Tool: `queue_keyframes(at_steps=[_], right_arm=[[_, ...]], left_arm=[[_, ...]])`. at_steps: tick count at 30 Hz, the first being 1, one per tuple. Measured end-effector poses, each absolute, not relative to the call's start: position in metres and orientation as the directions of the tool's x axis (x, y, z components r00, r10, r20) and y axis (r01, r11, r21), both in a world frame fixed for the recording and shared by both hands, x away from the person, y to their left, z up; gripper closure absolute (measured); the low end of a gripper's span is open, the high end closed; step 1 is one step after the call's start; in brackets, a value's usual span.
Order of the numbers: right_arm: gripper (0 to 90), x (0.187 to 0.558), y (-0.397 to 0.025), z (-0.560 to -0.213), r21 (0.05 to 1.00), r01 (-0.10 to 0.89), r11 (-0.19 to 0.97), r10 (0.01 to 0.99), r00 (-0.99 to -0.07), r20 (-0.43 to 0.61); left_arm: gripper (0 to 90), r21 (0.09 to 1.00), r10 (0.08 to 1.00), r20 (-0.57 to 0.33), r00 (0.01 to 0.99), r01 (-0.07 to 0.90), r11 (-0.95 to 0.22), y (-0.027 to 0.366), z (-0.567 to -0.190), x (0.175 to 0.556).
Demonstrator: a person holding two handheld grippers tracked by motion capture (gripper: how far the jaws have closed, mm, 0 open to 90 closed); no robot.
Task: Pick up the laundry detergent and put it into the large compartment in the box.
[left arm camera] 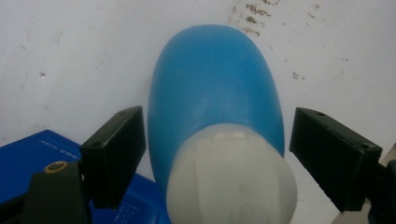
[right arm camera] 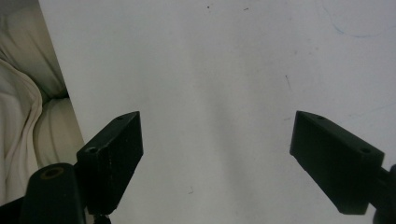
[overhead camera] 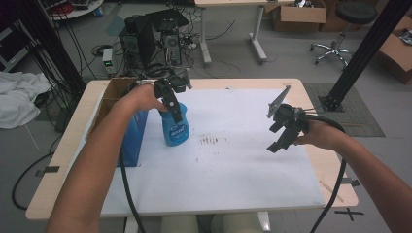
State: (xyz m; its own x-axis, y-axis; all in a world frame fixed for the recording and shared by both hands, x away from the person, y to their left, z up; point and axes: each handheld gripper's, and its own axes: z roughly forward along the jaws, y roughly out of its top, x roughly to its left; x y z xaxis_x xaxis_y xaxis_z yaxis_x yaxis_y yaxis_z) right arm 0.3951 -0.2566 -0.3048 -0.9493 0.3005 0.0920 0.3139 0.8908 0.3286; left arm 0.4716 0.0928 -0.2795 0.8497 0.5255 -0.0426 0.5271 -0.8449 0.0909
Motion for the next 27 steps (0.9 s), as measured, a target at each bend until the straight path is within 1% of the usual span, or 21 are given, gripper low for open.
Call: queue_keyframes(at_steps=[9,13,27], right_arm=[[17.0,0.395,-0.257,-0.306,0.327,0.32,0.889,0.305,-0.947,0.097],[17.0,0.395,-0.259,-0.306,0.33,0.323,0.887,0.308,-0.946,0.098],[16.9,0.395,-0.259,-0.307,0.331,0.316,0.889,0.302,-0.949,0.096]], left_arm=[[19.4,0.073,0.526,-0.041,0.849,0.528,-0.846,0.088,-0.284,0.473],[19.4,0.063,0.54,-0.041,0.841,0.541,-0.838,0.088,-0.288,0.473],[20.8,0.072,0.542,-0.043,0.839,0.544,-0.836,0.087,-0.29,0.474]])
